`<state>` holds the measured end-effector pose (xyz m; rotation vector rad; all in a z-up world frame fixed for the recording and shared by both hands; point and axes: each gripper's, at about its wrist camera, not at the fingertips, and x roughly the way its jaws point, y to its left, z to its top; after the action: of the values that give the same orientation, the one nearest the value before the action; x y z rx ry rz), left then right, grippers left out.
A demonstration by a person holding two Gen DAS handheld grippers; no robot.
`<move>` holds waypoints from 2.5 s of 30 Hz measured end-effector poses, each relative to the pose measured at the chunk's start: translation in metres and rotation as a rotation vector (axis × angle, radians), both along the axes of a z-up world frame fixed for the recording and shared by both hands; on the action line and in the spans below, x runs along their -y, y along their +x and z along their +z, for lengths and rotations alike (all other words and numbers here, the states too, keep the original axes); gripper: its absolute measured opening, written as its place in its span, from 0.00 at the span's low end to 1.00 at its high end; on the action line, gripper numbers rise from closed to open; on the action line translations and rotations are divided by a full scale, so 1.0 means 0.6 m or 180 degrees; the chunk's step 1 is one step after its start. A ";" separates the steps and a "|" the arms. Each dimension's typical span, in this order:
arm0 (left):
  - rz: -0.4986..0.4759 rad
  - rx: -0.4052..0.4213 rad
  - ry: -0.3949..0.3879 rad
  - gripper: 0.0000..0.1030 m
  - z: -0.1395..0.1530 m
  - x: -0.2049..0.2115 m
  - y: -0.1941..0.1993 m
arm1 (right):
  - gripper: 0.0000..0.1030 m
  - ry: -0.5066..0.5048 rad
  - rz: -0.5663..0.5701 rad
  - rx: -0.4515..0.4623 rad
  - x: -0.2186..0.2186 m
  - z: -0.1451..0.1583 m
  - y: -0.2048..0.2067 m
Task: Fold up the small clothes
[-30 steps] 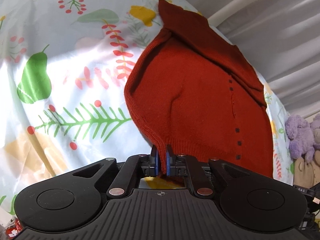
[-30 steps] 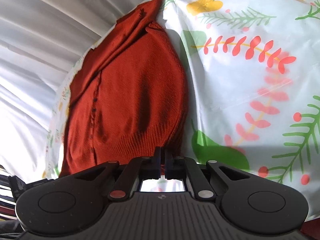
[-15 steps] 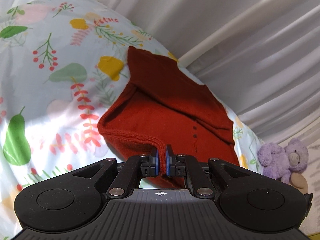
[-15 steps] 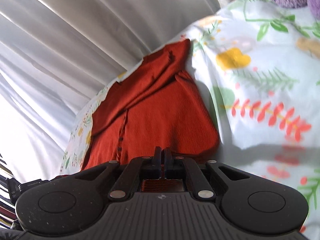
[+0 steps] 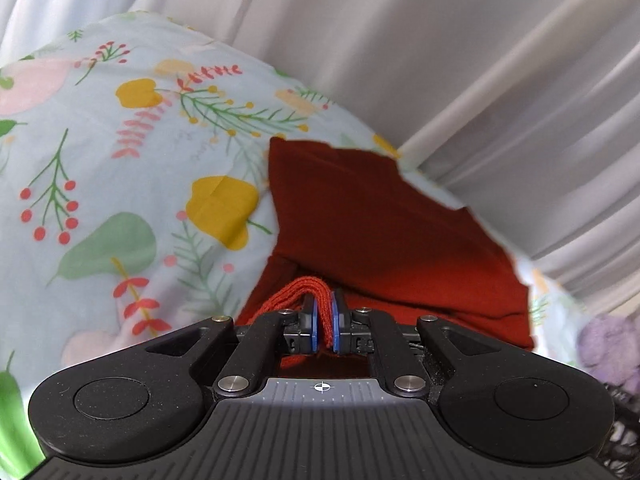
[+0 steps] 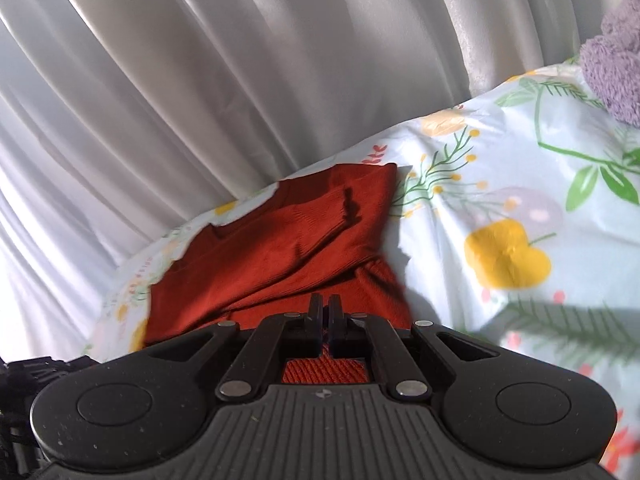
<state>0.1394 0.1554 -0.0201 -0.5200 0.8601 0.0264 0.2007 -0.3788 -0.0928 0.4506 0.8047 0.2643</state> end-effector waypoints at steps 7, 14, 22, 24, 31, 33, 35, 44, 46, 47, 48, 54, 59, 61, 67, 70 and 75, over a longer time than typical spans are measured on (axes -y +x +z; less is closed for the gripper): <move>-0.0033 0.0020 0.0217 0.27 -0.034 0.016 0.017 | 0.02 -0.0681 0.0107 -0.0031 -0.038 -0.041 0.038; -0.0260 0.0082 0.0423 0.52 -0.036 0.007 -0.001 | 0.10 -0.0688 0.0272 -0.0017 -0.022 -0.052 0.022; -0.0418 0.0004 0.0640 0.54 -0.065 0.031 0.014 | 0.26 -0.0784 0.0503 -0.0167 -0.046 -0.080 0.034; -0.0465 0.0025 0.0699 0.53 -0.067 0.037 0.017 | 0.28 -0.0804 0.0535 -0.0154 -0.048 -0.081 0.035; -0.0594 0.0064 0.0829 0.43 -0.066 0.054 0.024 | 0.31 -0.0954 0.0607 -0.0066 -0.061 -0.082 0.039; -0.0648 0.0049 0.0831 0.43 -0.068 0.059 0.025 | 0.31 -0.1010 0.0632 -0.0027 -0.067 -0.083 0.038; -0.0677 0.0014 0.0825 0.43 -0.075 0.063 0.030 | 0.31 -0.1028 0.0634 0.0000 -0.069 -0.084 0.037; -0.0697 -0.0019 0.0887 0.34 -0.084 0.077 0.044 | 0.09 -0.1041 0.0738 0.0070 -0.078 -0.084 0.034; -0.0667 -0.0026 0.0916 0.26 -0.085 0.078 0.044 | 0.08 -0.1075 0.0768 0.0107 -0.080 -0.085 0.031; -0.0647 -0.0034 0.0927 0.24 -0.085 0.078 0.046 | 0.08 -0.1075 0.0773 0.0118 -0.079 -0.085 0.030; -0.0625 -0.0042 0.0937 0.21 -0.085 0.077 0.048 | 0.08 -0.1072 0.0782 0.0128 -0.078 -0.085 0.029; -0.0537 -0.0019 0.0864 0.08 -0.087 0.068 0.057 | 0.08 -0.1177 0.0770 0.0169 -0.088 -0.085 0.027; -0.0448 0.0216 0.0584 0.07 -0.039 0.050 0.044 | 0.05 -0.1188 0.0641 0.0281 -0.100 -0.048 0.021; -0.0379 0.0358 0.0499 0.07 -0.007 0.039 0.040 | 0.05 -0.1111 0.0597 0.0438 -0.096 -0.013 0.018; -0.0210 0.0742 0.0402 0.07 0.082 0.018 0.063 | 0.05 -0.0906 0.0378 0.0786 -0.085 0.066 0.039; -0.0216 0.0861 0.0540 0.07 0.105 0.019 0.088 | 0.05 -0.0915 0.0308 0.0896 -0.090 0.084 0.065; -0.0147 0.0931 0.0620 0.07 0.114 0.016 0.136 | 0.05 -0.1023 0.0266 0.1037 -0.116 0.102 0.113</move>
<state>0.2208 0.1455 0.0481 -0.3110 0.5755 -0.0082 0.2683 -0.3094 -0.0317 0.0671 0.5333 0.2718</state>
